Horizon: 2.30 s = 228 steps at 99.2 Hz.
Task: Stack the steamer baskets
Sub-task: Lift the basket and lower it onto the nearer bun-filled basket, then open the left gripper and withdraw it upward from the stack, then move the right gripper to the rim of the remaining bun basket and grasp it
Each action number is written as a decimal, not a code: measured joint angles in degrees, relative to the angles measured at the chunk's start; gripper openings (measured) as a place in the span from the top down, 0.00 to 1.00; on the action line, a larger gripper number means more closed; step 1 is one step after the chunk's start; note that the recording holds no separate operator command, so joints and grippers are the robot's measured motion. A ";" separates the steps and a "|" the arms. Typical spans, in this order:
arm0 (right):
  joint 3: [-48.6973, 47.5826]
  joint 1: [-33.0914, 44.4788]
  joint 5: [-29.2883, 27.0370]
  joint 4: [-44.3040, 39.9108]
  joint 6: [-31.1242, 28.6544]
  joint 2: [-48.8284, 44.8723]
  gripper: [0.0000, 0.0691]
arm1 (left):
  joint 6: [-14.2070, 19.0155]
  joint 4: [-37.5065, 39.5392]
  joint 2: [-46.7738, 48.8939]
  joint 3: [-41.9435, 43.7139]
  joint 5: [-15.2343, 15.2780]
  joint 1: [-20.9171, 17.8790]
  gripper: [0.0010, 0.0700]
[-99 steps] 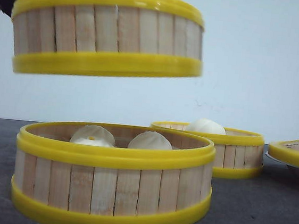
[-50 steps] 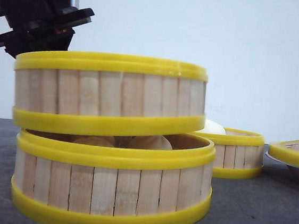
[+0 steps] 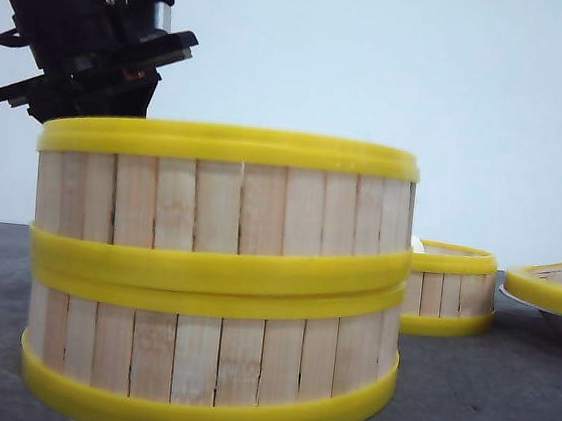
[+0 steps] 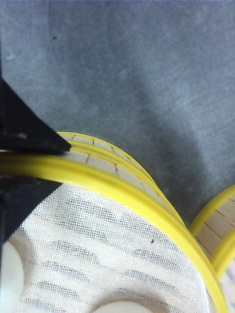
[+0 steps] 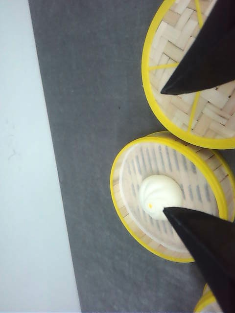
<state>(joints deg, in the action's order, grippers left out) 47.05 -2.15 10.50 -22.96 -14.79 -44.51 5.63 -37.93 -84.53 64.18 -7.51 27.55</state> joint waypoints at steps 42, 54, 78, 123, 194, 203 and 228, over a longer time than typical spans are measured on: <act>0.00 0.00 0.00 -0.02 0.00 0.00 0.35 | 0.20 0.13 -0.50 0.02 0.07 -0.02 0.98; 0.00 0.00 0.00 -0.02 0.00 0.00 0.35 | 0.59 0.24 -0.57 0.02 -0.33 -0.02 0.91; 0.00 0.00 0.02 -0.04 0.00 0.00 0.35 | 1.20 0.22 -0.59 0.02 1.55 0.22 0.62; 1.29 -0.02 4.31 -0.20 -0.02 -7.32 0.41 | 1.51 8.22 14.82 0.04 3.89 -3.23 0.60; 30.80 -3.21 5.68 -7.69 4.20 -50.64 0.41 | 6.14 17.64 48.41 -22.82 3.41 1.99 0.60; 32.39 -3.76 4.13 -7.67 4.50 -54.86 0.41 | 6.67 16.15 51.41 -22.82 3.10 3.15 0.60; 32.92 -5.77 -3.61 -6.49 6.60 -62.93 0.41 | 7.50 8.68 57.18 -22.82 3.06 4.37 0.60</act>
<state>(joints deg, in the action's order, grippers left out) 79.96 -7.92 6.90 -29.45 -8.19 -107.44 13.13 -29.26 -27.35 41.36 -4.45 31.92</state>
